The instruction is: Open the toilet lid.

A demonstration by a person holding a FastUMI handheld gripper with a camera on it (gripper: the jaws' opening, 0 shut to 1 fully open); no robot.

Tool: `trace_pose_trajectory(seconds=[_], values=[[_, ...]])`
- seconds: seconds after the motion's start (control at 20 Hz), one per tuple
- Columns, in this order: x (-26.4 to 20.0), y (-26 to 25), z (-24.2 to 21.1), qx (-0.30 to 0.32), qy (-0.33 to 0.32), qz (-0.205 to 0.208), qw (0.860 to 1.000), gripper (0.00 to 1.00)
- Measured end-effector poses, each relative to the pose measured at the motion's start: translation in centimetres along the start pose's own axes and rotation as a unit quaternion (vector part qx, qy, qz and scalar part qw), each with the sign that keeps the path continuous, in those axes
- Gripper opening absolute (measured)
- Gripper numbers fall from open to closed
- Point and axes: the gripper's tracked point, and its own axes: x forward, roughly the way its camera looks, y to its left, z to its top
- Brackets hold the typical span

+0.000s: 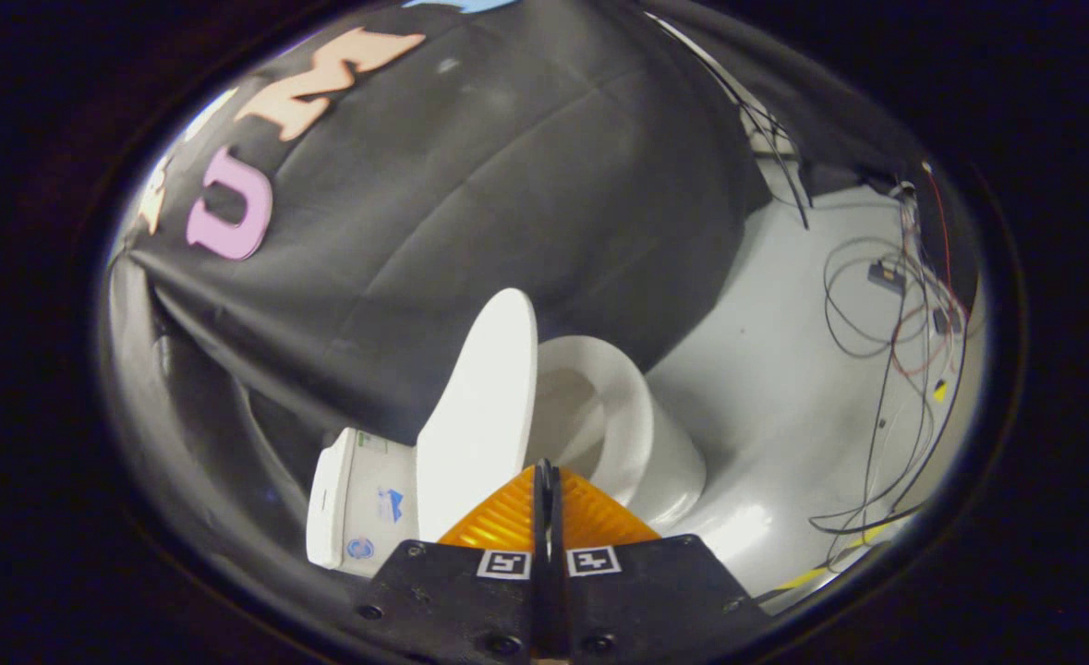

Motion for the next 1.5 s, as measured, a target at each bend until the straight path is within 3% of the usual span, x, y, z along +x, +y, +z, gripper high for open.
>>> trace_pose_trajectory(seconds=[0.3,0.6,1.3,1.5], values=[[-4.0,9.3,0.6,-0.094,-0.029,0.023,0.995,0.0],[-5.8,16.9,-0.7,-0.221,-0.057,-0.001,0.974,0.0],[-6.1,29.9,-5.5,-0.329,-0.073,0.033,0.941,0.0],[-5.2,33.5,-8.2,-0.369,-0.085,0.031,0.925,0.0]])
